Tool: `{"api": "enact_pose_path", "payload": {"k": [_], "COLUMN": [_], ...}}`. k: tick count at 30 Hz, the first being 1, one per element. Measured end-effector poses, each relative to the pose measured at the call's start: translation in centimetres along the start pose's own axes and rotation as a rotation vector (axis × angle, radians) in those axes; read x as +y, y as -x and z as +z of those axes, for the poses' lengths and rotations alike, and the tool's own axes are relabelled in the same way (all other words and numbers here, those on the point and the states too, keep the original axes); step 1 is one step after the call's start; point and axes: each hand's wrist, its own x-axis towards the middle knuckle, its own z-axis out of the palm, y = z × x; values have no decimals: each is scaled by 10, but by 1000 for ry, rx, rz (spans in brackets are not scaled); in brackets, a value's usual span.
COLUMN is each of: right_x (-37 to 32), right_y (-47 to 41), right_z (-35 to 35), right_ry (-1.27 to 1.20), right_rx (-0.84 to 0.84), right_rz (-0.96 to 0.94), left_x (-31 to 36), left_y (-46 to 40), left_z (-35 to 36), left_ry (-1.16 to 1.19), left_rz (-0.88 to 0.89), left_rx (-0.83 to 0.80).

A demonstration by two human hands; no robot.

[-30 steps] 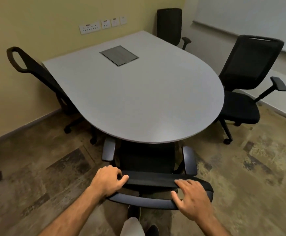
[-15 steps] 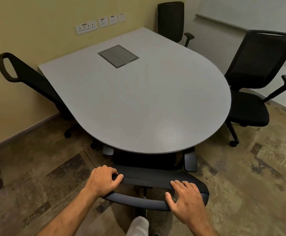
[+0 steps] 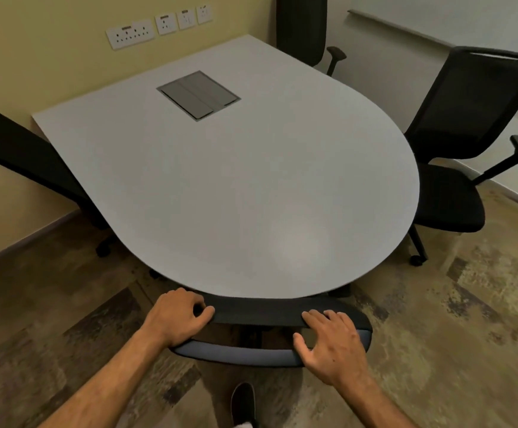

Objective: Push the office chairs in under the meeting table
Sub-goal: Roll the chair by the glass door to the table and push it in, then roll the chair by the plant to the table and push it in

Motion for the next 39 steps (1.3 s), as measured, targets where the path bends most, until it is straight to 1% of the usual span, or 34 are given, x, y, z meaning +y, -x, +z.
{"api": "enact_pose_path", "payload": {"k": [4,7,9,11,13,16,20,23,25,26,28,29,33,38,39], "right_x": [-4,-8,-10,-8,0,28,101,170,230,248,307,324,425,514,545], "right_y": [-7,-1,-1,-3,-8,-21,-45,-56,-57,-59,-53,-52,-33,-8,-2], "right_z": [-9,-13,-14,-21,-32,-55,-93,-128,-159,-170,-203,-215,-262,-288,-293], "right_ry": [-13,-54,-128,-270,-346,-355,-335,-293,-263,-247,-242,-231,-201,-165,-173], "right_rx": [-14,-48,-48,-64,5,96,230,302,364,391,420,437,512,534,534], "right_rz": [10,42,56,93,91,66,85,95,100,103,124,122,161,238,265], "left_x": [0,-2,2,17,40,85,153,214,271,289,353,371,480,578,610], "left_y": [-2,-2,-10,-28,-43,-63,-97,-133,-159,-166,-189,-197,-239,-279,-296], "left_z": [-5,-7,-13,-21,-26,-31,-38,-47,-53,-56,-57,-56,-48,-30,-22], "left_ry": [23,11,3,-24,-19,59,165,180,189,195,200,205,220,219,220], "left_rz": [-3,-2,6,40,64,75,98,168,215,228,258,259,315,372,390], "left_rx": [-39,-108,-184,-229,-221,-156,-17,96,190,218,263,271,273,213,202]}}
